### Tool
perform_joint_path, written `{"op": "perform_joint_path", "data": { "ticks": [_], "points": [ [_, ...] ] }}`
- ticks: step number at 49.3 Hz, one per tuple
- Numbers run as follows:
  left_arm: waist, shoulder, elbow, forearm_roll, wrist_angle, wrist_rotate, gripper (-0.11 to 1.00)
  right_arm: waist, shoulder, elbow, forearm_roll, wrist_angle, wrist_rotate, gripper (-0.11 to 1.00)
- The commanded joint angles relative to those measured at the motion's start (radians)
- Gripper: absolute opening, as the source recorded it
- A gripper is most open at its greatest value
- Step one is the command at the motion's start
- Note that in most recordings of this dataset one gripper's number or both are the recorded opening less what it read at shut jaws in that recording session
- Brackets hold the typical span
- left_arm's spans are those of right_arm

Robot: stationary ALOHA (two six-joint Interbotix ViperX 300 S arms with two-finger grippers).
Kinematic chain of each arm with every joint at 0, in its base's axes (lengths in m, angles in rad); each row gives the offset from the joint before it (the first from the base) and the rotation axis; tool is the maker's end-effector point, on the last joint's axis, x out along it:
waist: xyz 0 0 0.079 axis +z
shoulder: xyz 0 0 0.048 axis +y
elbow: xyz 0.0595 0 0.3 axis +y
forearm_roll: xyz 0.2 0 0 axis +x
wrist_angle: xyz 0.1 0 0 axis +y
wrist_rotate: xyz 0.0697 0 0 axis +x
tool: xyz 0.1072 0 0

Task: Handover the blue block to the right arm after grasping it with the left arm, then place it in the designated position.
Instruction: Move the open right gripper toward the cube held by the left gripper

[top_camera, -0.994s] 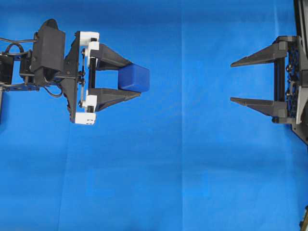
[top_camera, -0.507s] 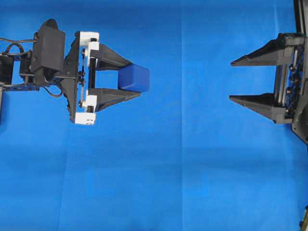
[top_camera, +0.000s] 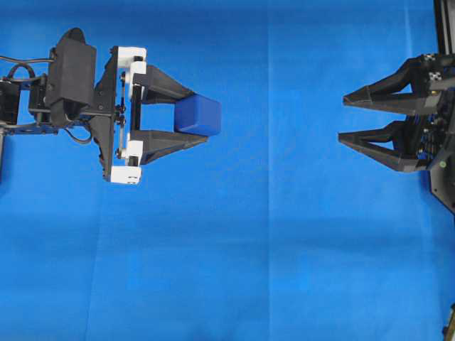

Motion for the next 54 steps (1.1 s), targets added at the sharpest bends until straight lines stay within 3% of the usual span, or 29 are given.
{"op": "perform_joint_path", "data": {
  "ticks": [1,8,54],
  "points": [
    [-0.002,-0.020,-0.009,-0.002,-0.011,0.000,0.46,0.002,0.002,-0.026,-0.028,-0.015,-0.005,0.96],
    [0.000,-0.020,-0.009,-0.002,-0.011,0.000,0.46,0.002,0.003,-0.026,-0.061,-0.021,-0.006,0.96],
    [-0.002,-0.020,-0.009,-0.002,-0.011,0.000,0.46,0.008,0.012,-0.023,-0.061,-0.041,-0.008,0.96]
  ]
}}
